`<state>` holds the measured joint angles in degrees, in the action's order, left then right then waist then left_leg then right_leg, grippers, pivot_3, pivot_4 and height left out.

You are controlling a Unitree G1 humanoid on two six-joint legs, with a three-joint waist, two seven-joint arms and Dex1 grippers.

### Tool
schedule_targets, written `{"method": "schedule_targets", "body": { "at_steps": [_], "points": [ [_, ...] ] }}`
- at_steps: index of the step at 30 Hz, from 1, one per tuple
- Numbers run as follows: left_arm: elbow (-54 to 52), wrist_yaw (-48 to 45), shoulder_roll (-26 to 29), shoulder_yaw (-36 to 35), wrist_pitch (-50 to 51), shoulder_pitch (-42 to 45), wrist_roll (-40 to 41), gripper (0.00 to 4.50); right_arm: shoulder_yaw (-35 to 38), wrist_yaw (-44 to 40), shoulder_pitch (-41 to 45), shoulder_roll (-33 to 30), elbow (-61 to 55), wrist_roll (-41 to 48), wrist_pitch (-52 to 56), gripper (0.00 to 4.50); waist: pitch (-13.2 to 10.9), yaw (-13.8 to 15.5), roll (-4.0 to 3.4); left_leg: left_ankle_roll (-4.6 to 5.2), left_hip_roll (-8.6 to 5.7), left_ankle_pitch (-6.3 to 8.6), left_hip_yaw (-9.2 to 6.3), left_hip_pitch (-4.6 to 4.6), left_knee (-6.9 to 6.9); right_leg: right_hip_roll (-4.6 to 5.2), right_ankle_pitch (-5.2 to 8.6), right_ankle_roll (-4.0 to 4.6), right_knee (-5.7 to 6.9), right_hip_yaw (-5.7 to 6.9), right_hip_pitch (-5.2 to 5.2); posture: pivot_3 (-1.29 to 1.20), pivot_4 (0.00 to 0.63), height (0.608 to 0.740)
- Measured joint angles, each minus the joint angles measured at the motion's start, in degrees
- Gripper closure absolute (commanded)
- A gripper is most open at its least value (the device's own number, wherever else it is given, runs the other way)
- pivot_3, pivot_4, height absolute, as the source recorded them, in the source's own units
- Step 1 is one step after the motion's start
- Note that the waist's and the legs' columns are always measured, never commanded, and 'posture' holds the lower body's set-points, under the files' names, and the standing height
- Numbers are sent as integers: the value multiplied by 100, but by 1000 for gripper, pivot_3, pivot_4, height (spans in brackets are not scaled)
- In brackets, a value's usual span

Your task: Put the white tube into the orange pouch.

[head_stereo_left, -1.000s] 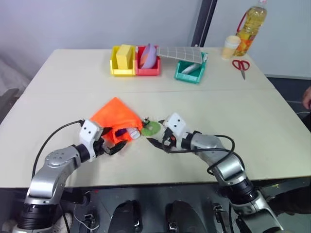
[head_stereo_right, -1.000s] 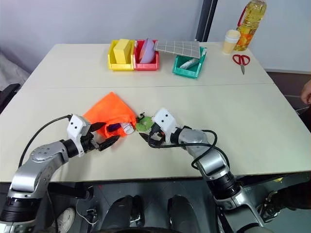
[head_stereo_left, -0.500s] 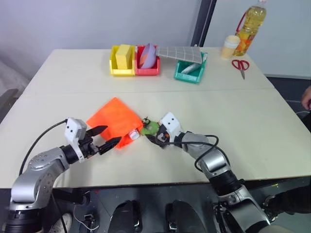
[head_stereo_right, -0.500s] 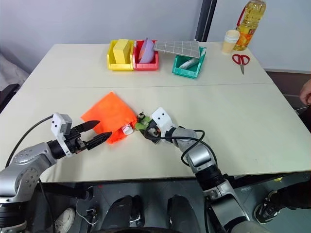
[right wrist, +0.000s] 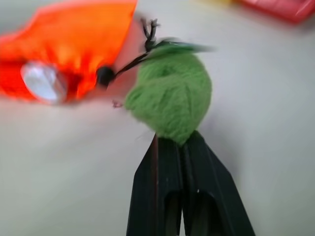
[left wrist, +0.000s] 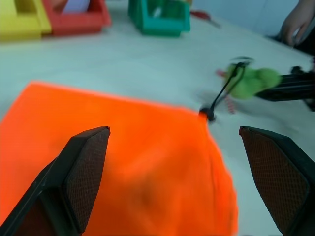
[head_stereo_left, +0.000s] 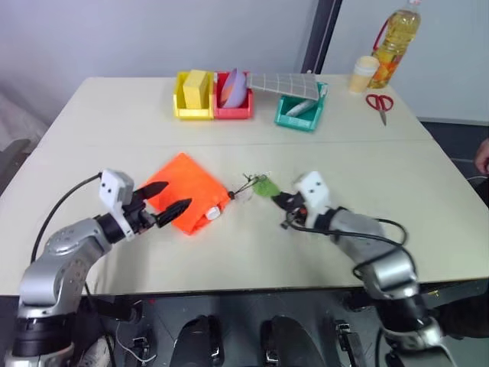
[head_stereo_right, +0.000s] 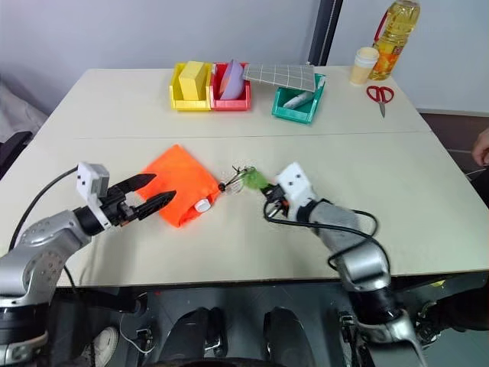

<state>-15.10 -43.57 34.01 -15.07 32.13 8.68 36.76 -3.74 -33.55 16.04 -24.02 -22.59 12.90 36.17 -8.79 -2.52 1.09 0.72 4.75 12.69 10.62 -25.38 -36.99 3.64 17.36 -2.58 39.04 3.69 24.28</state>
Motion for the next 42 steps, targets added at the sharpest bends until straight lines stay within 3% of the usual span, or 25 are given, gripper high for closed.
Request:
{"method": "schedule_targets", "body": {
  "at_steps": [15,25,35,42],
  "points": [
    [1305,-547,-211,524,-79,1159,-127,0,808,-52,-216,-182,-759,1115,356,4487,-5,49,8,13,-2,-6,-1,-2,-3,-7,-5,-10,-2,1,-1,0,150,740],
    [2794,-1716,-162,1360,-1291,2163,-1057,0,904,2,-384,-184,-994,1607,346,4487,-7,83,12,17,-3,-4,0,-4,-8,-5,2,2,-4,2,-1,0,150,740],
    [4913,-3194,-537,2344,-2622,3752,-2064,0,614,64,-257,-187,-924,1590,221,4487,-8,153,12,22,-4,-3,1,-11,-12,-10,-4,-9,-4,2,4,0,150,740],
    [6147,-3768,-776,2540,-3319,4393,-2537,0,500,117,-235,-187,-914,1548,214,4487,-9,148,15,24,-4,-3,0,-13,-13,-11,-5,-10,-4,3,6,0,150,740]
  ]
}}
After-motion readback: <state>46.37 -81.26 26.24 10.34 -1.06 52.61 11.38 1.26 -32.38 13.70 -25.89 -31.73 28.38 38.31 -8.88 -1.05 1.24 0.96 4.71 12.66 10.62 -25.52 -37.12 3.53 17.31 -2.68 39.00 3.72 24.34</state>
